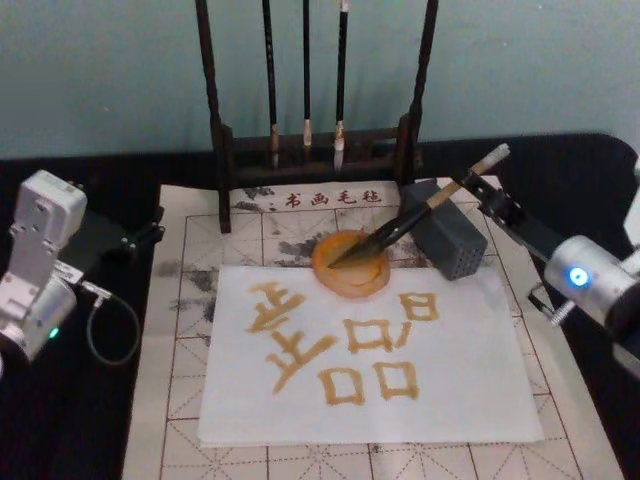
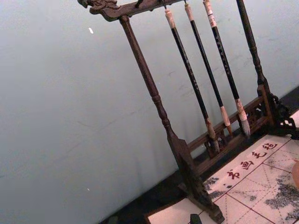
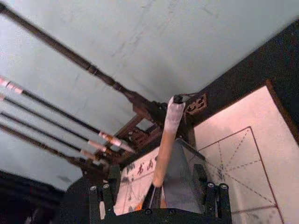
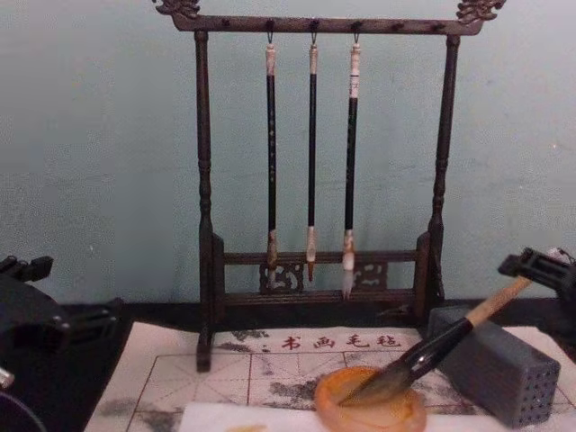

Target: Pick up the brush from the inkstone, write on the paper, then place the brush back to its original position.

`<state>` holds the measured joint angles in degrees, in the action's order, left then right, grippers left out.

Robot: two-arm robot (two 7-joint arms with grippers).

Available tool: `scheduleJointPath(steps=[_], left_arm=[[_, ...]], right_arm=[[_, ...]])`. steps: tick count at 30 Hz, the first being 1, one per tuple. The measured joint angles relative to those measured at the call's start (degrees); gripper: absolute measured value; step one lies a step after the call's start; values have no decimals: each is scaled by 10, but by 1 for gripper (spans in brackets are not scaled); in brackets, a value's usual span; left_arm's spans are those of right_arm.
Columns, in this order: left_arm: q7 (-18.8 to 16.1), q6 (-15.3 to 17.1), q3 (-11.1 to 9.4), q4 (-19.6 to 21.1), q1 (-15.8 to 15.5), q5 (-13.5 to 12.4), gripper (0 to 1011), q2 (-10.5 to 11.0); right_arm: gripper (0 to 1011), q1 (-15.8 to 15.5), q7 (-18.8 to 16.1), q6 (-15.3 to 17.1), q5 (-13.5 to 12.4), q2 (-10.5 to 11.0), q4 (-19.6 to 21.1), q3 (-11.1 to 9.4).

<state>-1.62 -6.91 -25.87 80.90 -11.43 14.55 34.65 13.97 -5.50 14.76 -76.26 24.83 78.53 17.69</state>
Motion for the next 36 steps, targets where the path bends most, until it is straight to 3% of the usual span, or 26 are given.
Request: scheduleJointPath(steps=[1, 5, 6, 7, 10, 12, 15, 16, 19, 21, 23, 28, 34, 36], left_arm=[[0, 0, 0, 0, 0, 0, 1001, 0], [0, 0, 0, 0, 0, 0, 1001, 0], [0, 0, 0, 0, 0, 0, 1001, 0], [0, 0, 0, 0, 0, 0, 1001, 0], [0, 0, 0, 0, 0, 0, 1001, 0], [0, 0, 0, 0, 0, 0, 1001, 0], [0, 0, 0, 0, 0, 0, 1001, 0], [0, 0, 0, 0, 0, 0, 1001, 0], [0, 0, 0, 0, 0, 0, 1001, 0], [0, 0, 0, 0, 0, 0, 1001, 0], [0, 0, 0, 0, 0, 0, 1001, 0], [0, 0, 0, 0, 0, 0, 1001, 0], [0, 0, 0, 0, 0, 0, 1001, 0], [0, 0, 0, 0, 0, 0, 1001, 0]], right_arm=[[1003, 0, 0, 0, 0, 0, 0, 0], [1002, -28, -22, -24, 30, 33, 33, 14], [1003, -42, -37, -42, 57, 55, 53, 24], [1002, -47, -41, -47, 66, 63, 59, 28], [1002, -65, -66, -78, 123, 91, 84, 44], [1002, -71, -73, -90, 151, 102, 93, 50], [1002, -82, -82, -117, 215, 124, 112, 65], [1002, -82, -82, -117, 215, 124, 112, 65], [1002, -87, -85, -137, 279, 141, 124, 81], [1002, -88, -82, -148, 318, 149, 127, 91], [1002, -88, -80, -151, 328, 150, 127, 93], [1002, -86, -63, -183, 421, 155, 125, 113], [1002, -85, -37, -217, 494, 145, 113, 124], [1002, -84, -32, -222, 507, 142, 110, 125]])
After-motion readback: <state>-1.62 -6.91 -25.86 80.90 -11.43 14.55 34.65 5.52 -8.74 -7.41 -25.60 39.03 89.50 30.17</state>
